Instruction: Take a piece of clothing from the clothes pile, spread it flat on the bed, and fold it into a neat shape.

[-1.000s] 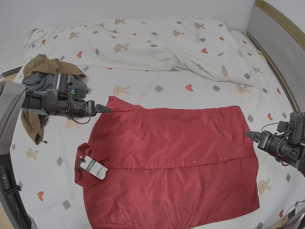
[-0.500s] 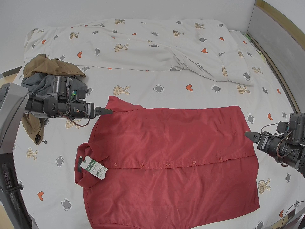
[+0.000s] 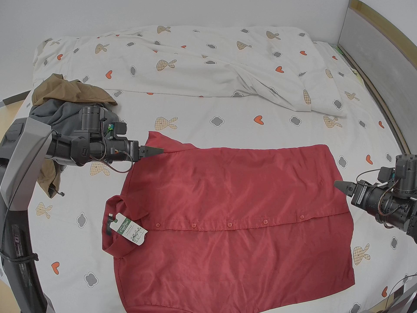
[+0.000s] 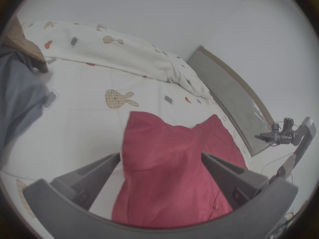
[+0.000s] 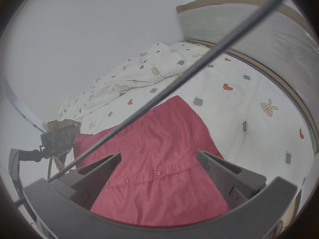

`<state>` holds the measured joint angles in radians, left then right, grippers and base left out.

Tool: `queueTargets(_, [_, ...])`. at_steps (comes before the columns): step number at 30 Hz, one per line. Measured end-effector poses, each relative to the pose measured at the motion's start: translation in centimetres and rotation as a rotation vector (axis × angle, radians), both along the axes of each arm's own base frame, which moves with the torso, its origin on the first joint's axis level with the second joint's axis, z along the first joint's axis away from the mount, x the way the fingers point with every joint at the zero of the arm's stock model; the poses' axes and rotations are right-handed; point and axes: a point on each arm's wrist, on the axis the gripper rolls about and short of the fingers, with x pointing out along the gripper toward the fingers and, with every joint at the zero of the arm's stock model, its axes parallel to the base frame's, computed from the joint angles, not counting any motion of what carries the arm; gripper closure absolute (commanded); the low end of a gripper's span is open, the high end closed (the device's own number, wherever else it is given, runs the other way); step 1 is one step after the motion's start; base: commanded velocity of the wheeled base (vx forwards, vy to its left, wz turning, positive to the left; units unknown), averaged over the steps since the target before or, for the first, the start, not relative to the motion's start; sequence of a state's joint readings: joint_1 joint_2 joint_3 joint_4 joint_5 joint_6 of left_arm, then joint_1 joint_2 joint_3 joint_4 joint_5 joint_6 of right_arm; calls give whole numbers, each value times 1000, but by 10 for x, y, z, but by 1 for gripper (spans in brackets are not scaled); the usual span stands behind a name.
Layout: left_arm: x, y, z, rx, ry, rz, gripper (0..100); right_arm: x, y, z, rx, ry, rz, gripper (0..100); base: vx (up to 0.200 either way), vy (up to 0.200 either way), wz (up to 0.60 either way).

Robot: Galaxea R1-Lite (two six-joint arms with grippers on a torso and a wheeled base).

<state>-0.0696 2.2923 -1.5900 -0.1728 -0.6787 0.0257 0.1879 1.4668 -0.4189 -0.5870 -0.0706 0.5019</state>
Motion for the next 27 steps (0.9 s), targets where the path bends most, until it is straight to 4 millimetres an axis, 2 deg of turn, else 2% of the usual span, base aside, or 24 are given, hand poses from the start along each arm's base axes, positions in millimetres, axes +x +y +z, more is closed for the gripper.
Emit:
queueTargets(2, [1,-5,-4,2,6,-10,0,0,0,0,0,-1,0,0,0,0,0])
queueTargets(3, [2,-7,-6,2,10,-15,100,0,0,0,0,-1,1,0,0,0,0])
queueTargets(12, [3,-16,-19,25,6,-47,100,-1,1,0,2,-1,9,0,0,0,0])
queueTargets(24, [-15,-9,-5,24,-31,-35,100,-2,2,0,4,1,31,0,0,0,0])
queueTargets(27, [-16,-8,-7,24,-30,-33,100,-2,2,0,4,2,32,0,0,0,0])
